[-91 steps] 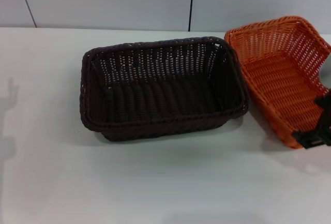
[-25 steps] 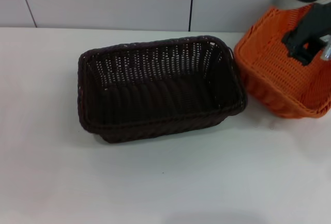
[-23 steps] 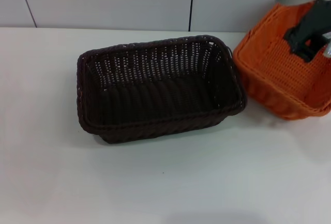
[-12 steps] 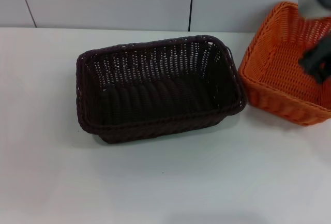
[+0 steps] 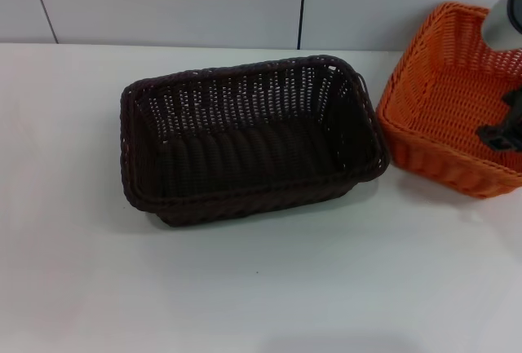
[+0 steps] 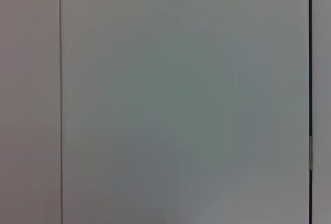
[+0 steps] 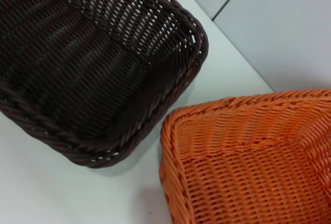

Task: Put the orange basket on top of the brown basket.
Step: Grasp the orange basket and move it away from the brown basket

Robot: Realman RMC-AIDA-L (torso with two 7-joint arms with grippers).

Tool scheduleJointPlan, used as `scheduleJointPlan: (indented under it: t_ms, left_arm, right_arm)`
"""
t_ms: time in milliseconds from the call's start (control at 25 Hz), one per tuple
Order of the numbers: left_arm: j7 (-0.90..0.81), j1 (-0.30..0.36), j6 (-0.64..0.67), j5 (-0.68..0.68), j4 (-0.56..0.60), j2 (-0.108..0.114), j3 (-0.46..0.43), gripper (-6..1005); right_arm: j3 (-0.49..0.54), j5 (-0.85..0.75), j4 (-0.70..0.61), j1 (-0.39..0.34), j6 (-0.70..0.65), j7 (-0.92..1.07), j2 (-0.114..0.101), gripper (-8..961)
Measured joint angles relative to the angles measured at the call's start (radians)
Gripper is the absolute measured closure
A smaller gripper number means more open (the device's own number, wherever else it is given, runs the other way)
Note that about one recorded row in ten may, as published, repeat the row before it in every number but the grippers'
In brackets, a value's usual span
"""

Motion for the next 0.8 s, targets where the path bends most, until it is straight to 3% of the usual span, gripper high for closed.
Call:
scheduleJointPlan:
  t_ms: [160, 360, 800]
  left_arm:
    - [-0.002, 0.003, 0.000, -0.004, 0.000, 0.000, 0.000, 254]
    - [-0.003, 0.002, 0.000, -0.005, 0.000, 0.000, 0.000, 254]
    - [-0.003, 0.002, 0.000, -0.005, -0.003, -0.001, 0.002, 254]
  right_arm:
    - [0.000, 0.000, -0.016, -0.004, -0.013, 0.000, -0.002, 409]
    - [-0.033, 0.000, -0.076, -0.022, -0.064, -0.009, -0.004, 192]
    - [-0.055, 0.000, -0.259, -0.009, -0.221, -0.010, -0.016, 191]
